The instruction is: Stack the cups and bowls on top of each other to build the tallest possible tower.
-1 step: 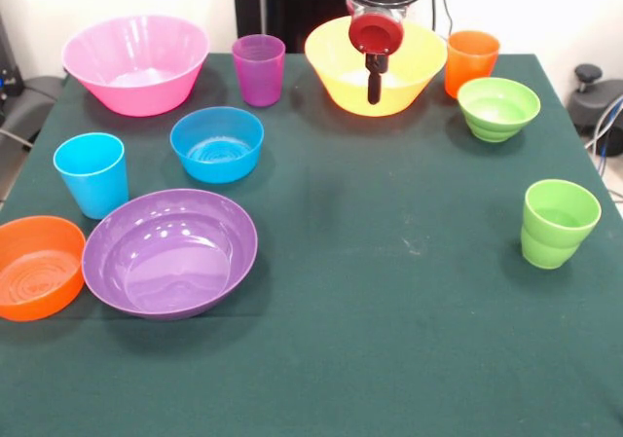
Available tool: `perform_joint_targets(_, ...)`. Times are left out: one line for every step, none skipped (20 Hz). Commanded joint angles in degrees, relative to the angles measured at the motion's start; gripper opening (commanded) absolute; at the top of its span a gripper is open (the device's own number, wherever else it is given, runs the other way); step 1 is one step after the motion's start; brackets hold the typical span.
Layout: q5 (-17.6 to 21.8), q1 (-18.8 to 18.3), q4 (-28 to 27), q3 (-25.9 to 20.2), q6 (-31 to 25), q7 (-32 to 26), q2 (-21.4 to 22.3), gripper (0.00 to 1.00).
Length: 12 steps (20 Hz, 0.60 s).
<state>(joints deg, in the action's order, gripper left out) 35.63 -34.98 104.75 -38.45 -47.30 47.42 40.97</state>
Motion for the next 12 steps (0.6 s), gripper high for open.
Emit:
perform_joint_targets(2.2,0.4,1.2,2.0,-5.1,-1.9,-2.4,1.00)
perform_joint_targets(3.6,1.2,0.6,2.9,-4.1,-1.1,-4.1,1.00)
perform_joint_targets(4.0,1.4,0.3,3.2,-3.7,-0.9,-5.1,1.00)
perform_joint_targets(4.8,1.7,0.0,3.6,-3.5,-1.2,-6.7,1.00)
perform_joint_targets(5.1,1.7,-0.1,3.7,-3.5,-1.6,-7.5,1.00)
perform_joint_targets(5.3,1.5,0.0,3.9,-4.1,-2.5,-8.2,1.00)
perform_joint_targets(5.4,1.4,0.1,4.0,-4.6,-3.0,-8.5,1.00)
perform_joint_targets(5.8,1.4,-0.1,4.3,-5.3,-3.7,-8.9,1.00)
perform_joint_targets(5.9,1.4,-0.1,4.4,-5.6,-4.0,-9.0,1.00)
perform_joint_targets(6.1,1.6,-0.3,4.7,-5.6,-3.8,-9.1,1.00)
perform_joint_targets(6.1,1.6,-0.3,4.7,-5.8,-3.8,-9.2,1.00)
perform_joint_targets(6.1,2.2,-0.7,5.1,-6.6,-3.7,-9.7,1.00)
